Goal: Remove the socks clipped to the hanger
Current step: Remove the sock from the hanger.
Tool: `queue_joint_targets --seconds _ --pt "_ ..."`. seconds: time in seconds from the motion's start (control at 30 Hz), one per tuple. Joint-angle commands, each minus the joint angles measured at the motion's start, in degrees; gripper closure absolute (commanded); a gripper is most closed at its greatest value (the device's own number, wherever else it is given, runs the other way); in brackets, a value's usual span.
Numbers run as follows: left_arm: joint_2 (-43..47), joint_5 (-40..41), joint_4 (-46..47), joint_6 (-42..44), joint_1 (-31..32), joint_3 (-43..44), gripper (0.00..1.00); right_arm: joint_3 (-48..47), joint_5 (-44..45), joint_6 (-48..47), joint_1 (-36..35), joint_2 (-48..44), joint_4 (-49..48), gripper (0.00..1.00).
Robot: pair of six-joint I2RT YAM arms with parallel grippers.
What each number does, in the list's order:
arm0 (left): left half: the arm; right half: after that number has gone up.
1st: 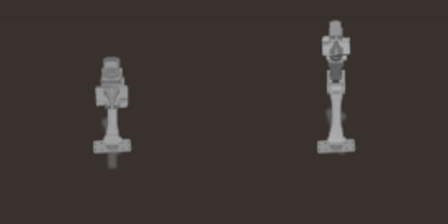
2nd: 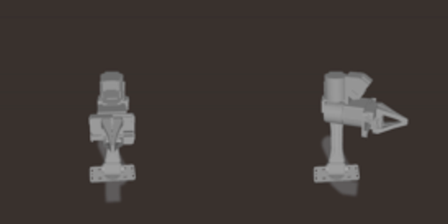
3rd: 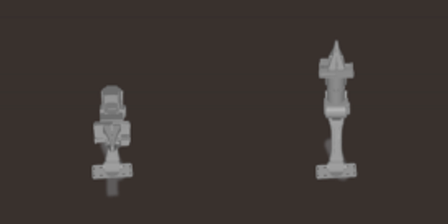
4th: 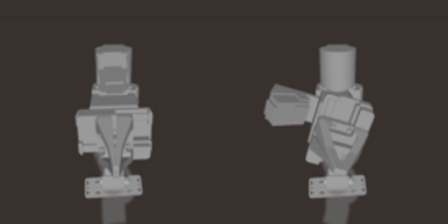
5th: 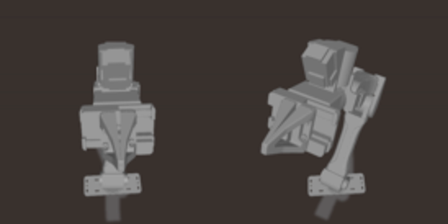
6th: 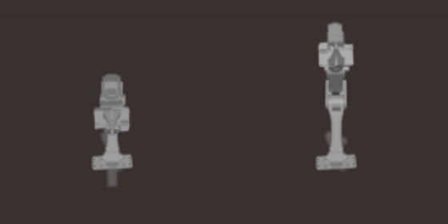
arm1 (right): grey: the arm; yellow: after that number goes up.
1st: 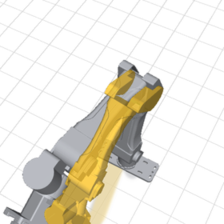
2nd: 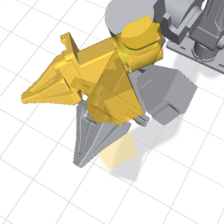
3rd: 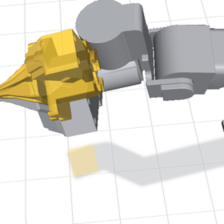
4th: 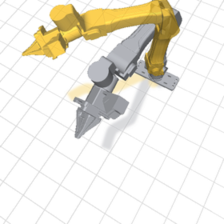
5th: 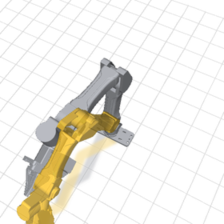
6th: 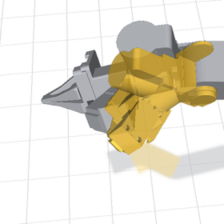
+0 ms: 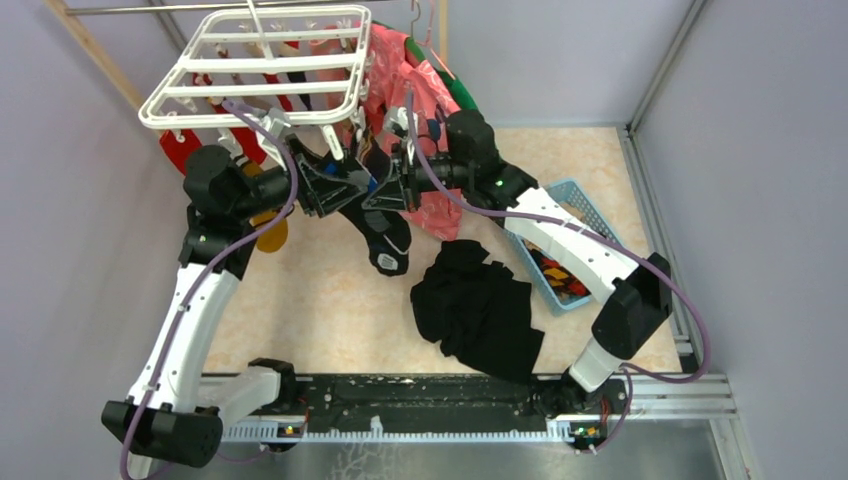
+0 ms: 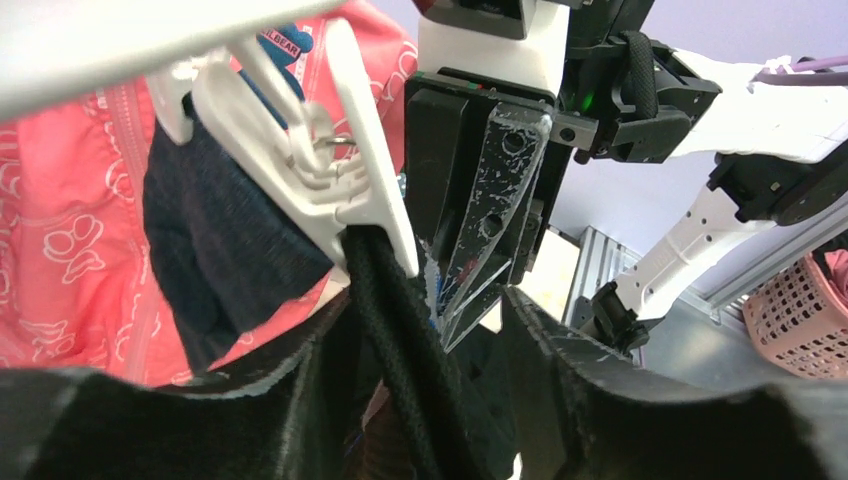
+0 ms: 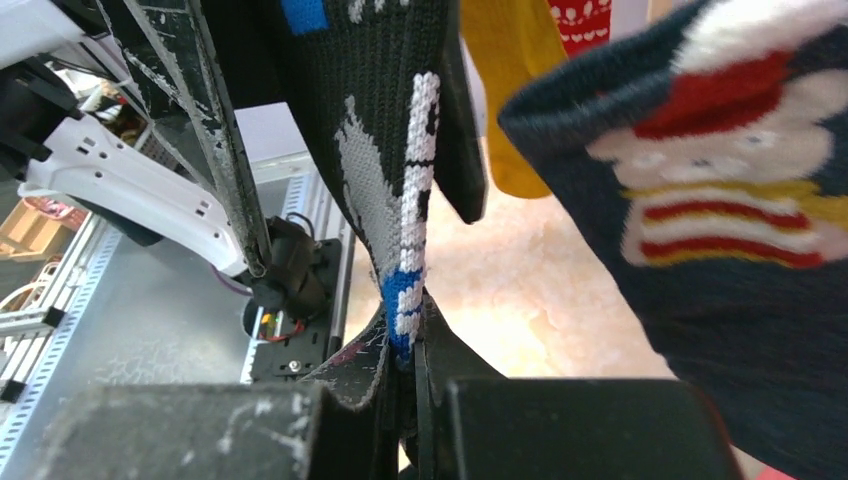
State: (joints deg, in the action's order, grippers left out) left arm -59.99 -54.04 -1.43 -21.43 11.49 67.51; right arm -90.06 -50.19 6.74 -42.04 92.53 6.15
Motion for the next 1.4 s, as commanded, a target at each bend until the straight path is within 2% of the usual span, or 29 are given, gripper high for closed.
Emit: queue_joint_targets --seconds 0.0,0.23,0.43,0.57,0.9,1.0,1.17,1.37 --pt "2.2 2.8 2.1 -0.6 -0.7 -0.5 0.36 -0.6 -2.8 3.1 -1.6 0.4 -5.5 1.0" --pt "5.2 4.6 1.7 -0.6 -3.1 -0.3 0.15 -0.8 -2.7 3.4 -3.9 1.4 -5.2 1.0" --pt "6.6 7.0 2.2 -1.4 -4.5 0.3 0.07 -0.6 -1.6 1.0 -5.4 1.5 -3.5 1.0" --pt "5.8 7.7 6.3 -5.1 -5.9 0.1 0.07 -1.3 -1.6 1.1 -5.9 1.6 -3.2 1.0" --pt "3.5 4.9 22.6 -22.0 -9.5 -2.7 0.06 -2.0 -2.3 2.5 -5.9 1.5 -3.8 1.0" --pt "2.8 4.0 27.6 -25.5 -10.1 -4.0 0.11 -1.9 -2.2 2.3 -5.9 1.1 -3.7 1.0" --pt "2.2 4.3 28.4 -26.1 -10.3 -4.5 0.21 -1.9 -1.8 1.5 -5.9 0.2 -3.1 1.0" --pt "1.3 6.3 26.3 -24.3 -10.3 -4.1 0.19 -2.4 -2.0 1.4 -5.9 0.3 -2.7 1.0"
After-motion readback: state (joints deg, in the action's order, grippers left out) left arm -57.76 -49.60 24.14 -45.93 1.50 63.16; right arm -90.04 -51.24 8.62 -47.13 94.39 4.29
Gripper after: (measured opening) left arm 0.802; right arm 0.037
